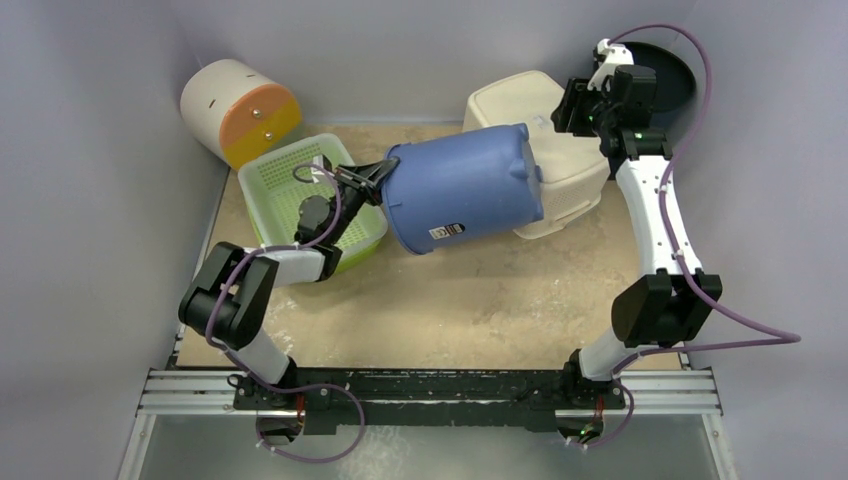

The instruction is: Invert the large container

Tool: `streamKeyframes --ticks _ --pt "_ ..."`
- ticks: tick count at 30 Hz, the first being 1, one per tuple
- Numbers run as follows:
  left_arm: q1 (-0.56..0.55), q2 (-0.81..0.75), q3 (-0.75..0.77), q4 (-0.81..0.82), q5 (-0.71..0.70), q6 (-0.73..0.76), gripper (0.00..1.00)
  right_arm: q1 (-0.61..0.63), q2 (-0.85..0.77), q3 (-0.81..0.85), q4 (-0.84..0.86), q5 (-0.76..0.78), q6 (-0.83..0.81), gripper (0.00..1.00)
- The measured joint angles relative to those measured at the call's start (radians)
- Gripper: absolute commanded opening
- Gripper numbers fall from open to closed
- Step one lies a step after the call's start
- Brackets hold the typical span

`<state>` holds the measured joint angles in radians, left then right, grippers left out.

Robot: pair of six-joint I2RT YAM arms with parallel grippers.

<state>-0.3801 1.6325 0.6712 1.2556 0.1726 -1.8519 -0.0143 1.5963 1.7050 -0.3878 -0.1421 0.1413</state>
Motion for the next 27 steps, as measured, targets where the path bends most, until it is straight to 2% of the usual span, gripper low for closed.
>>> streamKeyframes --ticks 3,7,16,21,23,27 --pt "0.0 -0.002 -0.004 -0.055 0.013 0.019 0.0 0.0 0.0 -0.004 0.0 0.006 -0.005 0.56" --pt "0.0 -0.027 0.022 -0.305 0.06 0.119 0.0 0.0 0.0 -0.008 0.0 0.021 -0.011 0.56" --pt "-0.008 -0.028 0.355 -0.912 0.143 0.461 0.0 -0.004 0.0 -0.012 0.005 0.02 -0.013 0.56" --pt "-0.011 -0.026 0.426 -1.078 0.106 0.584 0.0 -0.005 0.0 -0.017 0.006 0.02 -0.013 0.56" --pt "-0.008 -0.02 0.445 -1.128 0.097 0.635 0.03 -0.005 0.0 -0.025 0.006 0.02 -0.013 0.56" --pt "0.008 -0.008 0.466 -1.162 0.093 0.685 0.26 -0.005 0.0 -0.027 0.006 0.02 -0.013 0.57"
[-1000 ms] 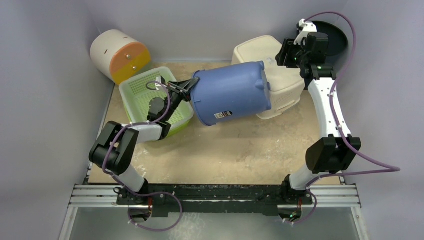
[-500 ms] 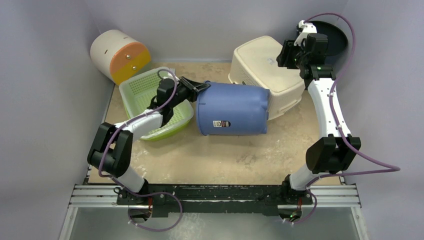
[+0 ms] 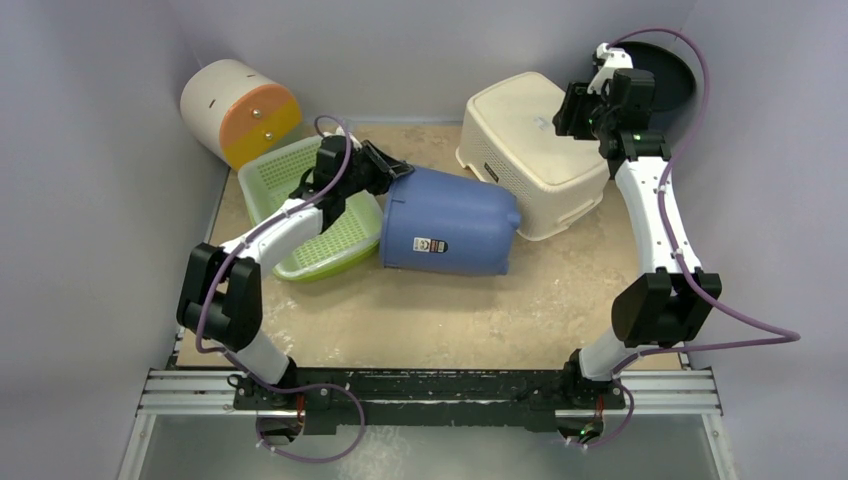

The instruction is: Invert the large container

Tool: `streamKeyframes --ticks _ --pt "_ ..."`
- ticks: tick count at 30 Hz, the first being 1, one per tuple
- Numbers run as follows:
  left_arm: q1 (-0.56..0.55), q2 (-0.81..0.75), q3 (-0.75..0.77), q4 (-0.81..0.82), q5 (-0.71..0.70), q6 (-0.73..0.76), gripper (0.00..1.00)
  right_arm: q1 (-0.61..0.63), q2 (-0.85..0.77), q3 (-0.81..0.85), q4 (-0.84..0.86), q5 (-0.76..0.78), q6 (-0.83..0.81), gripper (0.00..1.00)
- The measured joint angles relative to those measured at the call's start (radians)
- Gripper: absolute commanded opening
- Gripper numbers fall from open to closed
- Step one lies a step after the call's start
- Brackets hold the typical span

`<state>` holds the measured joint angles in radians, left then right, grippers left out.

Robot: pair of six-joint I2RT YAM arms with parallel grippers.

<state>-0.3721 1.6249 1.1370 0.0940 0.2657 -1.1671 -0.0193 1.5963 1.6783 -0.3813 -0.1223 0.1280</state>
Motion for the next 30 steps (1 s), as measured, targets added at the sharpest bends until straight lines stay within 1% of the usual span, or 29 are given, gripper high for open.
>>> streamKeyframes --ticks 2,3,4,13,21,25,30 --pt "0.007 0.001 0.007 -0.006 -0.008 0.034 0.43 0.0 0.0 -0.001 0.0 0.0 0.0 0.57" --pt "0.012 0.002 0.014 -0.019 -0.014 0.055 0.48 0.0 0.0 -0.001 0.0 0.0 0.0 0.57" --pt "0.017 0.004 0.021 -0.037 -0.021 0.074 0.5 0.0 0.0 -0.002 0.0 0.0 0.0 0.57" --pt "0.032 0.027 0.12 -0.191 -0.063 0.193 0.51 -0.001 0.0 -0.002 0.001 -0.001 0.0 0.57" --pt "0.032 0.027 0.237 -0.42 -0.086 0.293 0.49 -0.002 0.002 -0.002 0.002 -0.023 0.001 0.56" --pt "0.032 0.027 0.28 -0.508 -0.095 0.336 0.49 -0.002 0.003 -0.002 0.003 -0.032 0.002 0.56" --pt "0.032 0.027 0.322 -0.588 -0.096 0.35 0.53 -0.002 0.006 -0.002 0.008 -0.047 0.003 0.56"
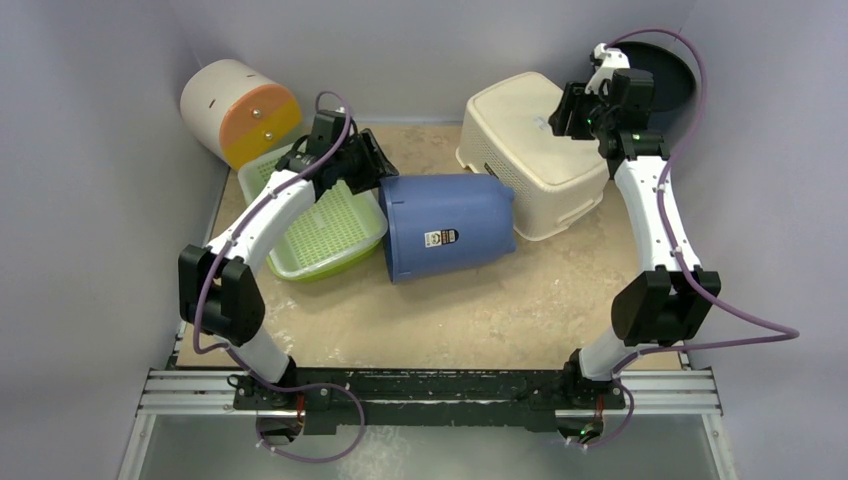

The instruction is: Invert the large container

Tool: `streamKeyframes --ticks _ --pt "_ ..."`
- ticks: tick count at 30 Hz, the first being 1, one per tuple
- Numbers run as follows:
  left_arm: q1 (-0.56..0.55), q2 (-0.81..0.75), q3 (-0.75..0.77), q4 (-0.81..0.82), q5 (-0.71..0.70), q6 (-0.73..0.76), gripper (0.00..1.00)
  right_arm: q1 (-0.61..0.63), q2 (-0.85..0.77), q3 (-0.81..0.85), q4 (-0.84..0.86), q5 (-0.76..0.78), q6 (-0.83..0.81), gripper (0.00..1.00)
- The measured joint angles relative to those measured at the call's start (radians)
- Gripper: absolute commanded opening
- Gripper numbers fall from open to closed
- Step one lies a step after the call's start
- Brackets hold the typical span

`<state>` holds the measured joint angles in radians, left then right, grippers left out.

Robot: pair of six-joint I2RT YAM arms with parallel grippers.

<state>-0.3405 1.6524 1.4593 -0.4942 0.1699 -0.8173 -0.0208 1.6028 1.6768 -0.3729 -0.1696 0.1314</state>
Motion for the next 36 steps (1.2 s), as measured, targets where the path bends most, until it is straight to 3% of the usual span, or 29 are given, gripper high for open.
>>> streamKeyframes --ticks 6,15,26,36 --pt "0.0 0.0 0.105 -0.09 0.017 0.0 0.55 0.0 0.006 0.0 0.013 -0.007 0.001 0.56" --pt "0.0 -0.039 0.154 -0.189 0.069 0.002 0.46 0.0 0.012 0.0 0.014 -0.01 0.001 0.56" --pt "0.0 -0.182 0.068 -0.337 0.086 0.025 0.43 0.0 0.012 -0.011 0.022 -0.028 0.005 0.56" --pt "-0.045 -0.218 -0.087 -0.222 0.149 -0.043 0.41 0.0 0.012 -0.043 0.034 -0.054 0.016 0.55"
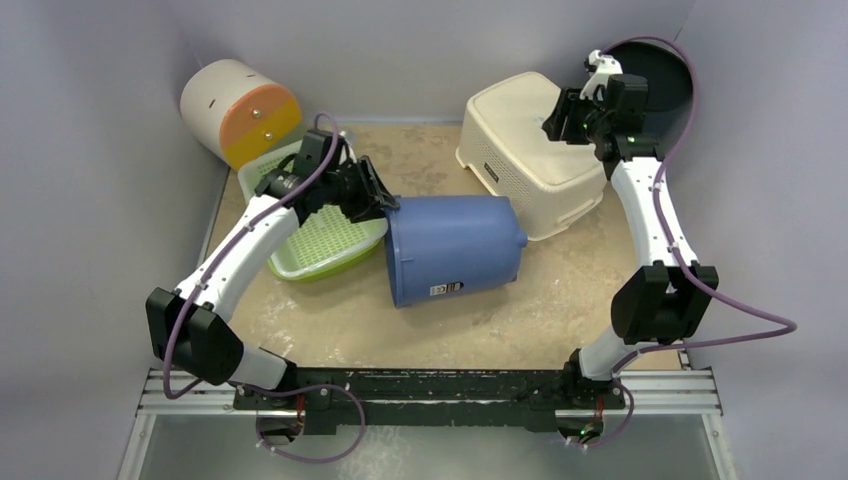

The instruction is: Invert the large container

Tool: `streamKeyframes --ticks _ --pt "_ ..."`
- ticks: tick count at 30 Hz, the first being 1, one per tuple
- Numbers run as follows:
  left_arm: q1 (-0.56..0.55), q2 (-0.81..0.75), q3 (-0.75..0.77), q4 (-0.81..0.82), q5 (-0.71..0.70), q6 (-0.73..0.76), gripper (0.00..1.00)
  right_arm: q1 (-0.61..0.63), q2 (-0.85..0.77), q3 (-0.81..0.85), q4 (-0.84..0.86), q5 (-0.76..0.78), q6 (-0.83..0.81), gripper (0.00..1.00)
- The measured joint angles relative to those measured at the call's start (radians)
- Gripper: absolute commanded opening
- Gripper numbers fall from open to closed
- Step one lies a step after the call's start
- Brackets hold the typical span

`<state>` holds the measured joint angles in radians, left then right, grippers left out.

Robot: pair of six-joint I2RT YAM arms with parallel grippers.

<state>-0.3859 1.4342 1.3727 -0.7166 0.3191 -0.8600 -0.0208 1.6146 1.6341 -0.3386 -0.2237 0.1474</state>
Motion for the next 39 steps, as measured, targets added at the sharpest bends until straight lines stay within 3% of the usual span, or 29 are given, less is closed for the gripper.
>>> streamKeyframes --ticks 3,4,6,10,20,30,39 --pt "-0.044 0.0 -0.035 0.04 0.023 -0.02 0.34 0.0 0.0 -0.012 0.001 -0.004 0.0 0.55" --pt "-0.052 0.0 -0.046 0.058 0.037 -0.028 0.27 0.0 0.0 -0.014 0.0 -0.004 0.0 0.55" --pt "-0.059 0.0 -0.06 0.084 0.05 -0.045 0.0 0.0 0.0 -0.018 0.001 -0.004 0.0 0.55" --pt "-0.06 -0.002 -0.068 0.123 0.116 -0.066 0.0 0.0 0.0 -0.019 0.001 -0.004 0.0 0.55" --pt "-0.04 0.08 -0.056 0.155 0.057 0.009 0.0 0.0 0.004 -0.019 0.008 -0.004 0.0 0.55" --pt "0.0 0.353 0.189 0.222 -0.116 0.038 0.0 0.0 0.036 -0.019 0.008 -0.003 0.0 0.55" --pt "0.087 0.463 0.301 0.194 -0.255 0.151 0.0 -0.006 0.062 -0.017 0.008 -0.002 -0.001 0.55"
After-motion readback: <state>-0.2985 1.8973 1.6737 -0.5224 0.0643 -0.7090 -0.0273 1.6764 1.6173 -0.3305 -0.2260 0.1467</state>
